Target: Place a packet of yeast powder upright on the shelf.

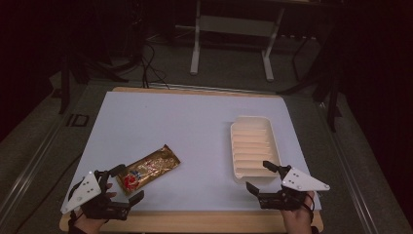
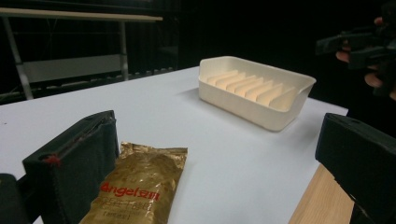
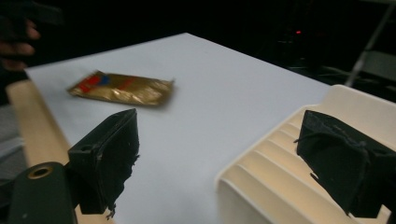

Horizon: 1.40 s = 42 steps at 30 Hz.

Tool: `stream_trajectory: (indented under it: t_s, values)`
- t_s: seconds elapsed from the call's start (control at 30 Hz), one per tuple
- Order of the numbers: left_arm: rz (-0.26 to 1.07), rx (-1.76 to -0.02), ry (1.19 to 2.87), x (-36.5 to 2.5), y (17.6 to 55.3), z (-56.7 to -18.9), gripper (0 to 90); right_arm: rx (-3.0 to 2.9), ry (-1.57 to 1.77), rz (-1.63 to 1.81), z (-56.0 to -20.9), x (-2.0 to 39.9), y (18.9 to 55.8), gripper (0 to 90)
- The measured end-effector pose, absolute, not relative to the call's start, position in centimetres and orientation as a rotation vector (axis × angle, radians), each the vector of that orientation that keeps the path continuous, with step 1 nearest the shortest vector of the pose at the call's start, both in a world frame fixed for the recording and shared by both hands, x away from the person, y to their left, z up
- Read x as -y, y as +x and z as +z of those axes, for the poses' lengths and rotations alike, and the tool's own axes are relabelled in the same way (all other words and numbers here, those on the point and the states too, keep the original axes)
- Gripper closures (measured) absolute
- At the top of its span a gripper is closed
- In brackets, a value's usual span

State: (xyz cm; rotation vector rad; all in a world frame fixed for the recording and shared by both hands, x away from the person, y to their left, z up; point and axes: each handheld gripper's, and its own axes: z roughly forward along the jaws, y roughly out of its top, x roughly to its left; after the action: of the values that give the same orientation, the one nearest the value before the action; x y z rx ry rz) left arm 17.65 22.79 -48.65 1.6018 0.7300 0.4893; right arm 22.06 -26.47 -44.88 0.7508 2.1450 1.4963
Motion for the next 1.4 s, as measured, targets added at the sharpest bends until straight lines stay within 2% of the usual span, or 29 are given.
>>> stream_trajectory:
  t_s: [0.2,0.47,1.4]
  values:
    - [0.443,-0.688,1.618,-22.5,17.7,-48.8,0.0,-2.150,0.689,1.454,-45.1,26.2,22.1,13.6]
    - [0.471,-0.597,1.641,-21.6,17.3,-48.6,0.0,-2.146,0.725,1.471,-44.4,26.2,21.6,12.9]
    - [0.452,-0.663,1.621,-21.9,17.9,-49.0,0.0,-2.170,0.743,1.482,-45.1,26.4,22.0,13.1]
